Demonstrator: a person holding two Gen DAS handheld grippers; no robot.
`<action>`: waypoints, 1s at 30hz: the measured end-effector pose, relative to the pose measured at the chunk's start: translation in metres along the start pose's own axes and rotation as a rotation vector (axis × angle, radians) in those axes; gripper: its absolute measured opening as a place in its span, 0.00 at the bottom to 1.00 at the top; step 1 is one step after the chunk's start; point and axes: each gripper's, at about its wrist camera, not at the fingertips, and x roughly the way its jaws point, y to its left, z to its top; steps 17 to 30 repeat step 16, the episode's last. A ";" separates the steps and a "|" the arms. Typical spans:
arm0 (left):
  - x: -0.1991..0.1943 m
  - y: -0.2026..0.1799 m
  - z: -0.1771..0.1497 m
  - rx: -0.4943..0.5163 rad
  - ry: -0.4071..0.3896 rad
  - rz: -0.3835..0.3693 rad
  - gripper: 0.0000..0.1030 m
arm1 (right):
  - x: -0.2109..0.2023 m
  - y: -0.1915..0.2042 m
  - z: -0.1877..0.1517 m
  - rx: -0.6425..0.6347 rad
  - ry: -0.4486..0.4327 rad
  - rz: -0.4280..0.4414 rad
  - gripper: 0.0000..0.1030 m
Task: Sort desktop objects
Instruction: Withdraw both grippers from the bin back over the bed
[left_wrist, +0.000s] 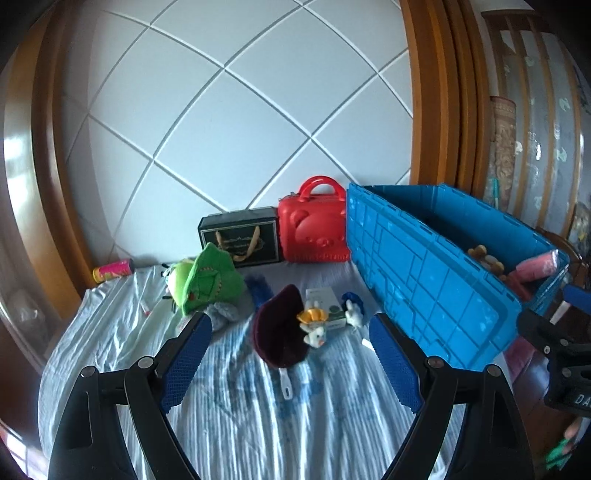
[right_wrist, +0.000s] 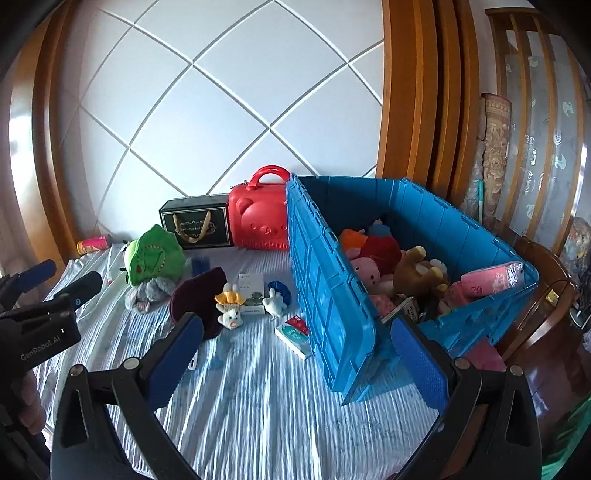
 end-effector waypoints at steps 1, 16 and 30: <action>-0.003 -0.002 -0.001 -0.002 -0.005 0.008 0.85 | -0.002 0.001 -0.002 -0.008 -0.003 -0.006 1.00; -0.018 -0.026 -0.013 -0.028 0.003 0.013 0.85 | 0.001 -0.014 -0.007 -0.032 0.005 0.056 1.00; -0.018 -0.026 -0.013 -0.028 0.003 0.013 0.85 | 0.001 -0.014 -0.007 -0.032 0.005 0.056 1.00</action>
